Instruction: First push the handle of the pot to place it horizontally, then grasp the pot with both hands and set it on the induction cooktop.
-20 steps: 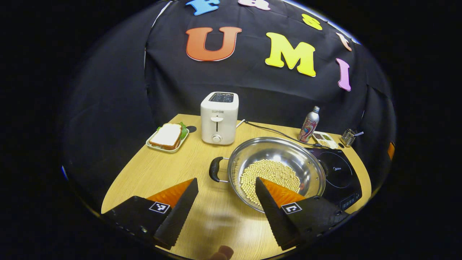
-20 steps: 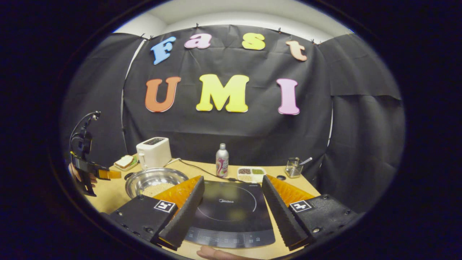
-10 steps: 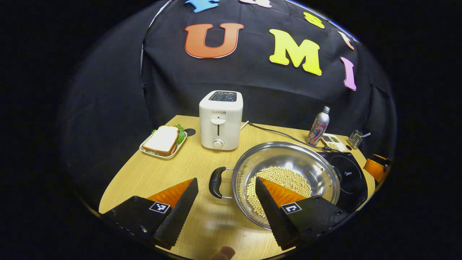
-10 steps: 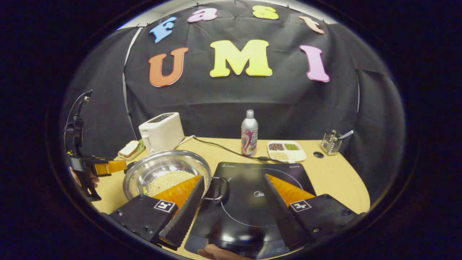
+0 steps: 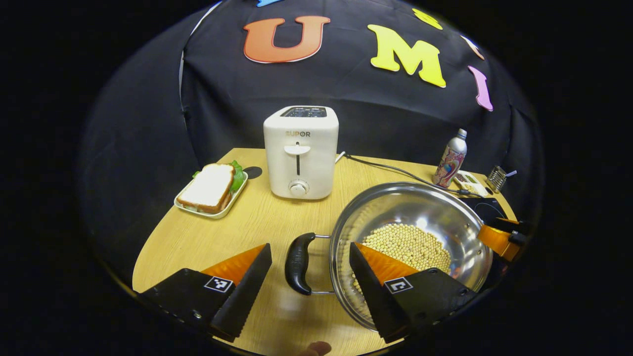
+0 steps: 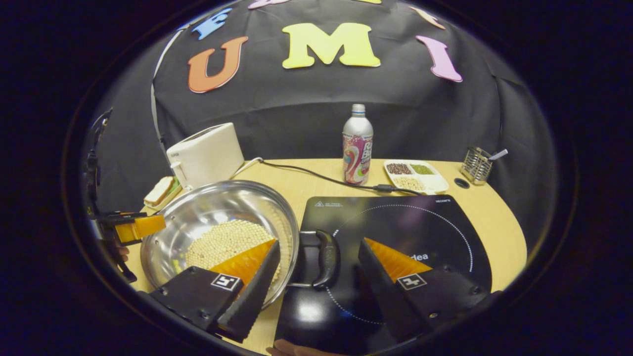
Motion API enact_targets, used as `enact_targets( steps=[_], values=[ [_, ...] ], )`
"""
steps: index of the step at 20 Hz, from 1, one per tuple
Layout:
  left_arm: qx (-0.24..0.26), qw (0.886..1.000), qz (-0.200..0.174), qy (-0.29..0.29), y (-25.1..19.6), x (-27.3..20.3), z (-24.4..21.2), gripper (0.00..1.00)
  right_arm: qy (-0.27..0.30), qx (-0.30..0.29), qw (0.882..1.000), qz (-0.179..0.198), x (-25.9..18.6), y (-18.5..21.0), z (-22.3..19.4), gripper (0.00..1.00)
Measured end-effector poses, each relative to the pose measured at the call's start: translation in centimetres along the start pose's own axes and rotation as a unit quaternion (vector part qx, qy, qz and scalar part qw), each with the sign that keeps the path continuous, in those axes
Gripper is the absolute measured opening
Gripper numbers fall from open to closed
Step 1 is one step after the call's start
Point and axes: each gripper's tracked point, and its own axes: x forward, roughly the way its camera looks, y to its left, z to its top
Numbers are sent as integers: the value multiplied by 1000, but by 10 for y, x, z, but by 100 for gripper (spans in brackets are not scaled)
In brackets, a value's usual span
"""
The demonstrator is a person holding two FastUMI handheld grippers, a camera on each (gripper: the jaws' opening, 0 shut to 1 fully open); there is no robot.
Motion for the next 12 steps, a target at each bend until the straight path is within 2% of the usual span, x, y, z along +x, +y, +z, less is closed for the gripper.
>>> enact_targets(
  steps=[2,3,5,6,7,8,9,11,12],
  values=[
    [12,1000,1,9,1,7,-3,95,10,4,1000,-3,9,0,-4,100],
    [17,1000,-1,13,1,10,-5,91,6,5,1000,-4,10,0,-2,94],
    [17,1000,-10,18,-2,13,-5,80,16,17,1000,10,11,6,-4,93],
    [16,1000,-15,19,-3,15,-6,76,16,7,1000,6,14,4,-2,90],
    [17,999,-15,22,-5,14,-7,68,26,-9,1000,5,13,1,-5,75],
    [20,999,-16,21,-4,16,-6,69,31,-10,999,6,13,1,-4,79],
    [21,999,-15,24,-4,15,-7,66,27,-14,999,12,16,6,-4,77],
    [23,999,-15,24,-4,15,-7,65,26,-16,999,19,18,6,-4,65],
    [24,999,-15,25,-4,14,-7,63,26,-23,999,20,17,5,-3,66]
  ],
)
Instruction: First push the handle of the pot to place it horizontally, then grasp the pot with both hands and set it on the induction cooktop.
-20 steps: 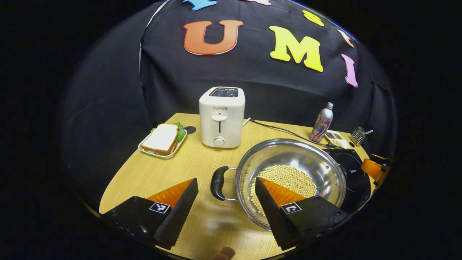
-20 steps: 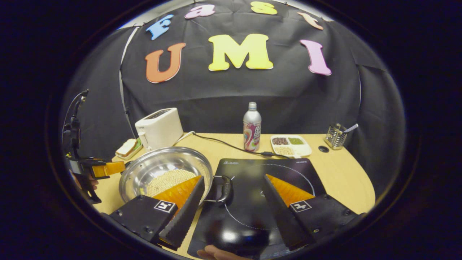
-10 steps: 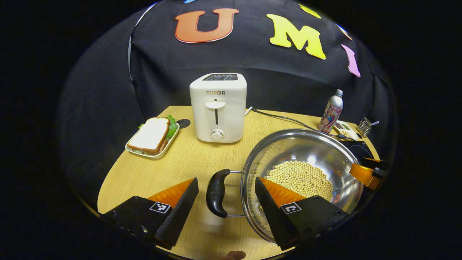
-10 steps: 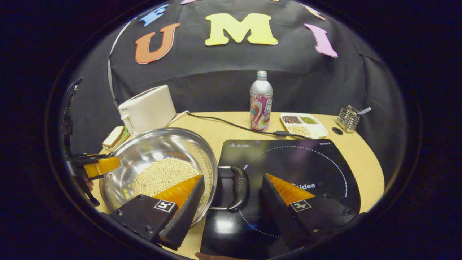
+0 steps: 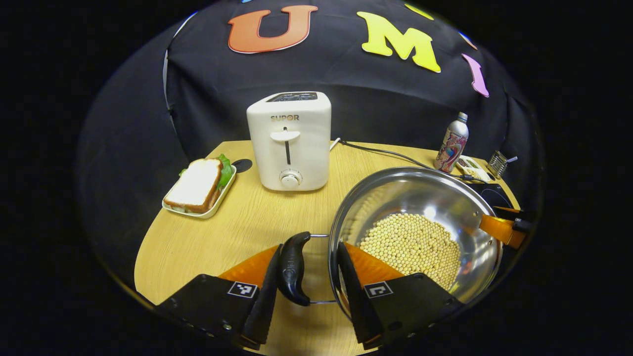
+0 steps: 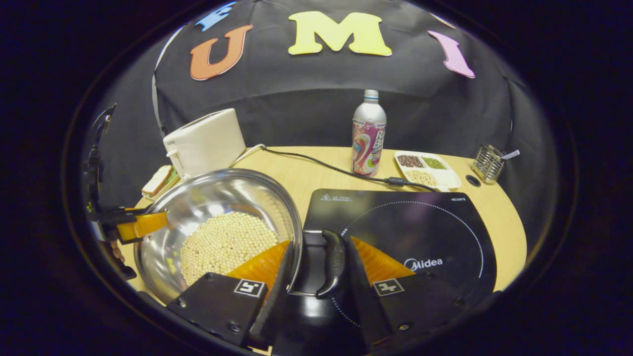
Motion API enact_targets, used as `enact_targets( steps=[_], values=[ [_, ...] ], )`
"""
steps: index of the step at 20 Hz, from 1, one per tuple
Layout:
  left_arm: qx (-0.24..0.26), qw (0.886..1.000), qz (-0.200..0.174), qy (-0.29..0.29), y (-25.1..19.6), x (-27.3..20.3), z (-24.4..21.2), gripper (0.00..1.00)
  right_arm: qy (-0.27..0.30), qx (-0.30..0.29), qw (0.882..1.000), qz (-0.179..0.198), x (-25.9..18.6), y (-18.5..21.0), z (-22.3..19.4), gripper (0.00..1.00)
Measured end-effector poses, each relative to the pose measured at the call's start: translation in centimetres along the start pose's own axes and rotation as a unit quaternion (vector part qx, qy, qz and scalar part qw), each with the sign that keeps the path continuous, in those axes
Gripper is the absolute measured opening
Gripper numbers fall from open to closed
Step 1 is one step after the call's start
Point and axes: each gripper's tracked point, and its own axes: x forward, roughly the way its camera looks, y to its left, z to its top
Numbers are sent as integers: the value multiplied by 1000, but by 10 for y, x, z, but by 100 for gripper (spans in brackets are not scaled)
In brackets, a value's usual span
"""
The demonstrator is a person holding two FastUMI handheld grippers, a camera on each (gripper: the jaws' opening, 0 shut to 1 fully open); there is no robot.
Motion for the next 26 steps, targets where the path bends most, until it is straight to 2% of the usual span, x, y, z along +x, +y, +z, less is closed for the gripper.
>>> enact_targets(
  steps=[1,2,3,4,7,10,18,20,21,22,25,26],
  values=[
    [4,1000,0,2,0,-2,-1,63,4,-9,1000,0,1,0,0,60],
    [4,1000,4,1,0,-4,0,63,8,-17,1000,1,0,1,0,61],
    [1,1000,10,4,1,-6,-3,63,11,-19,1000,3,0,2,0,58],
    [0,1000,11,5,0,-9,-4,63,14,-17,1000,6,-1,1,-1,59],
    [1,1000,17,8,0,-19,-5,63,23,-11,1000,16,-8,2,-4,54],
    [6,1000,23,5,-2,-34,0,63,20,-13,999,23,-23,2,-1,53],
    [-14,1000,24,-10,-14,-96,39,63,-7,6,998,59,-88,-5,46,52],
    [-19,1000,21,-12,-22,-111,51,63,-18,8,998,61,-108,-11,62,54],
    [-17,999,20,-18,-26,-120,59,63,-20,10,998,62,-117,-14,66,51],
    [-15,999,20,-24,-31,-126,66,63,-21,13,998,62,-127,-18,72,54],
    [-16,999,12,-35,-50,-143,82,63,-31,7,998,58,-149,-37,89,51],
    [-18,999,9,-36,-58,-147,86,63,-32,7,998,56,-157,-44,95,54]
  ],
)
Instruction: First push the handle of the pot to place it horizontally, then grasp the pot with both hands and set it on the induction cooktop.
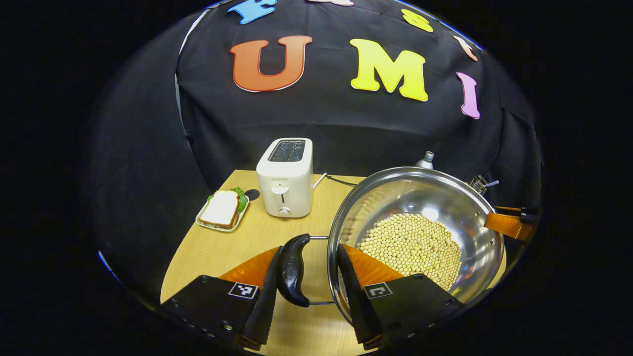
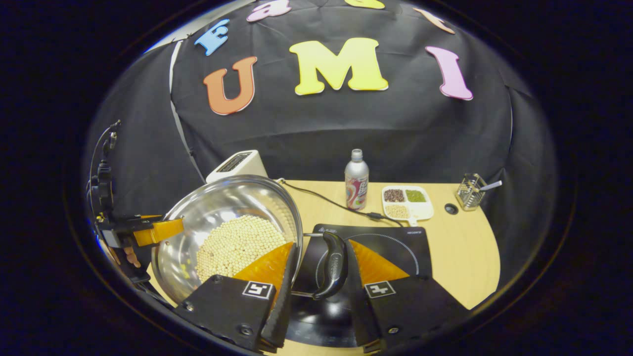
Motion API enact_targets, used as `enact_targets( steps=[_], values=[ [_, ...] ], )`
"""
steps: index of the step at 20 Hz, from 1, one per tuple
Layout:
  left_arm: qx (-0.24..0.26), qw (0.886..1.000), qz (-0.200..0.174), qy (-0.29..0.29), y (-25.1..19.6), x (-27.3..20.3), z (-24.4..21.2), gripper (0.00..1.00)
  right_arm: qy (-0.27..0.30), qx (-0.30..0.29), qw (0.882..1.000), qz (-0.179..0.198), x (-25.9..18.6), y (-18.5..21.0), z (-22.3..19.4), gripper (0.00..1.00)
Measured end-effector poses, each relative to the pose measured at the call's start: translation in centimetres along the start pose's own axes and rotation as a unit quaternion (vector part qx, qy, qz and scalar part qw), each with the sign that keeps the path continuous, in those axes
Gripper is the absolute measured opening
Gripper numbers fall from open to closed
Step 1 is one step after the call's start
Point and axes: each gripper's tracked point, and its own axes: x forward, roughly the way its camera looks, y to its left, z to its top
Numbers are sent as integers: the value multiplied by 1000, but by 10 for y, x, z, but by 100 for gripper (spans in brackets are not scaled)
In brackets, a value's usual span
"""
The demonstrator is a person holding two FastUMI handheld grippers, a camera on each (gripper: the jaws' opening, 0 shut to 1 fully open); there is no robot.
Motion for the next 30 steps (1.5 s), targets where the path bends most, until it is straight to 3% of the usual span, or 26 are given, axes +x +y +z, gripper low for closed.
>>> enact_targets(
  steps=[9,16,21,30],
  values=[
    [10,1000,-23,-19,-83,-12,33,62,-19,-16,999,-26,-49,-75,34,51],
    [30,998,-49,-23,-160,4,33,63,-20,-1,998,-54,-62,-151,31,54],
    [39,998,-52,-15,-185,26,23,63,-15,8,998,-56,-51,-185,17,54],
    [32,998,-42,23,-200,74,-13,63,13,5,999,-52,2,-209,-18,54]
  ],
)
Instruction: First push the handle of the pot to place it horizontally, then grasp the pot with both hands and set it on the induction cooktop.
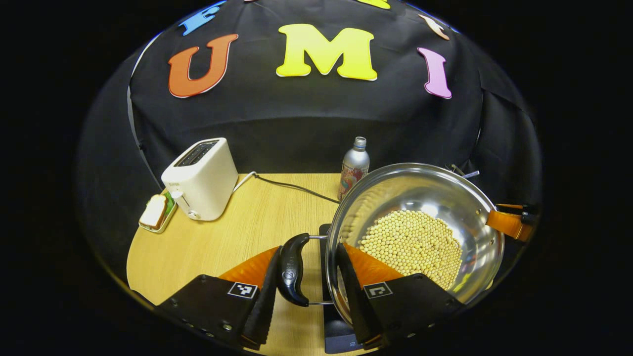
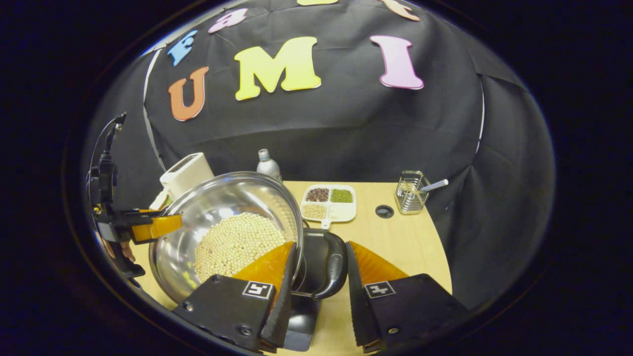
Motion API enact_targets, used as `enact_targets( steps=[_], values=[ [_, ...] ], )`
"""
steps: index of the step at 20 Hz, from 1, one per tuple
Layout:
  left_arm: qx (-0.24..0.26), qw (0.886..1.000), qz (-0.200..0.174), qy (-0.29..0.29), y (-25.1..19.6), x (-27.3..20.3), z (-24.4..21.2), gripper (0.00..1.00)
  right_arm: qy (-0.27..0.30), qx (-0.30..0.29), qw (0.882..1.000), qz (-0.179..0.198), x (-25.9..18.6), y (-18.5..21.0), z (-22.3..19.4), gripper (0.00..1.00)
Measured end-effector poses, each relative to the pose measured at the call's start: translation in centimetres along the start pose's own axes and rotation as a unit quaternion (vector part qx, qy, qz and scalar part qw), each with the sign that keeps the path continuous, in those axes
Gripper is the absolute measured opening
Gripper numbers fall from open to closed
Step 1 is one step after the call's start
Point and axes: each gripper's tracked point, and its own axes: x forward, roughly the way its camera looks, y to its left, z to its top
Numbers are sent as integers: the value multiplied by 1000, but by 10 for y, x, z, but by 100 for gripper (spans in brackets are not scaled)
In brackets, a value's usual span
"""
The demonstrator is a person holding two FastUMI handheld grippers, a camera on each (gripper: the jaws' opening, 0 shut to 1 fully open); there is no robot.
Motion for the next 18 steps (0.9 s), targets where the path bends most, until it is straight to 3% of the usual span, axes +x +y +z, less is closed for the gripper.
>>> enact_targets(
  steps=[8,11,14,15,16,17,18],
  values=[
    [-5,999,-11,37,-12,39,-37,63,18,9,1000,-9,38,-14,-34,54],
    [17,1000,2,12,-7,39,-32,63,21,39,999,6,48,-12,-51,55],
    [12,1000,-1,4,-7,41,-34,63,-11,52,999,10,47,-13,-46,58],
    [10,1000,-2,3,-7,40,-34,75,-14,50,999,7,46,-13,-49,60],
    [8,1000,-2,1,-8,40,-32,76,-16,49,999,3,47,-14,-48,60],
    [5,1000,-2,0,-8,41,-32,65,-17,49,999,-3,47,-14,-48,60],
    [2,1000,-3,-2,-8,41,-32,75,-19,48,999,-9,46,-14,-48,61]
  ],
)
